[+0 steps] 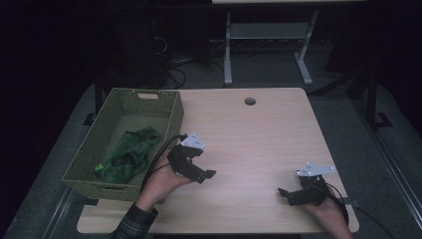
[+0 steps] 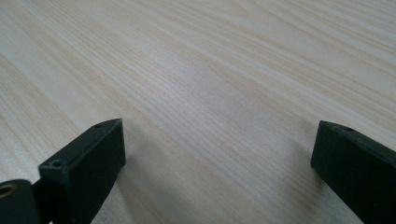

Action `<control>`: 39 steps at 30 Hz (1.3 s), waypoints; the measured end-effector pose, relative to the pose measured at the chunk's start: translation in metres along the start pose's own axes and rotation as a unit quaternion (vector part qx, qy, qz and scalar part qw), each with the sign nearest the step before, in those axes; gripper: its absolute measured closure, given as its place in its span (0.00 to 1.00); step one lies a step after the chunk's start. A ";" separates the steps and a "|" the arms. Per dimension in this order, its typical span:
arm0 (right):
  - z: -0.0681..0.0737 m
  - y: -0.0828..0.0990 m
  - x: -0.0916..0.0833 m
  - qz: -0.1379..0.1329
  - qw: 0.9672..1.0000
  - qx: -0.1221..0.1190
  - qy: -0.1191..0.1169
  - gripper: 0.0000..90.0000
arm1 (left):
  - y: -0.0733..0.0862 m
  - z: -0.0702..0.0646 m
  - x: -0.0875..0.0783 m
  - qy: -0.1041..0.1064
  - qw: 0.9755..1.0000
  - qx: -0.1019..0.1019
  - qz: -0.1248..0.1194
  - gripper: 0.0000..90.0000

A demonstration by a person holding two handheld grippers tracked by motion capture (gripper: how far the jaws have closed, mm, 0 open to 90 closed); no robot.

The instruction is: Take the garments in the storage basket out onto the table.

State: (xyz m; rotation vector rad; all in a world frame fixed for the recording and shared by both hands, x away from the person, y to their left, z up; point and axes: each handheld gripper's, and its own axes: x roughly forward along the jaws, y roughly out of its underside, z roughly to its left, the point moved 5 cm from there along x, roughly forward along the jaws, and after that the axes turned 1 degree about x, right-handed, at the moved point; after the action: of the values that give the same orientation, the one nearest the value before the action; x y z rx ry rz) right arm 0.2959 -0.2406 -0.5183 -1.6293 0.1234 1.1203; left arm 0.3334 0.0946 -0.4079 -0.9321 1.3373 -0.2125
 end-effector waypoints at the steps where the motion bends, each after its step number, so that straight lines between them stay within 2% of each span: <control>1: 0.000 0.000 0.000 0.000 1.000 0.000 0.000 0.03 | -0.001 0.001 -0.001 -0.001 1.000 0.004 0.002 0.15; 5: 0.000 0.000 0.000 0.000 1.000 0.000 0.000 0.03 | -0.004 0.003 -0.006 0.002 1.000 0.001 -0.004 0.15; 6: 0.000 0.000 0.000 0.000 1.000 0.000 0.000 0.03 | -0.005 0.005 -0.007 0.001 1.000 0.008 -0.005 0.15; 8: 0.000 0.000 0.000 0.000 1.000 0.000 0.000 0.03 | -0.005 0.006 -0.010 0.001 1.000 0.003 -0.010 0.16; 13: 0.000 0.000 0.000 -0.001 1.000 -0.002 0.000 0.03 | -0.003 0.009 -0.014 -0.002 1.000 0.009 -0.005 0.16; 18: 0.000 0.000 0.000 -0.001 1.000 -0.002 0.001 0.03 | -0.001 0.012 -0.017 -0.004 1.000 0.002 -0.002 0.16; 22: 0.000 0.000 0.000 -0.001 1.000 -0.003 0.001 0.03 | 0.001 0.017 -0.023 -0.010 1.000 0.005 -0.004 0.16; 23: 0.000 0.000 0.000 -0.001 1.000 -0.003 0.001 0.03 | 0.001 0.018 -0.025 -0.010 1.000 -0.004 -0.007 0.16; 25: -0.001 0.000 0.000 -0.001 1.000 -0.003 0.001 0.03 | 0.002 0.021 -0.030 -0.015 1.000 -0.001 -0.009 0.16; 39: 0.000 0.000 0.000 -0.001 1.000 -0.003 0.000 0.03 | 0.011 0.039 -0.062 -0.041 0.998 -0.027 -0.035 0.18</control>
State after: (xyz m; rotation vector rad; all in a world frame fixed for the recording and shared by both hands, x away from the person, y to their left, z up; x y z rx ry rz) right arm 0.2963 -0.2408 -0.5184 -1.6344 0.1189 1.1189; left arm 0.3476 0.1578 -0.3720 -1.0239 1.2414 -0.1912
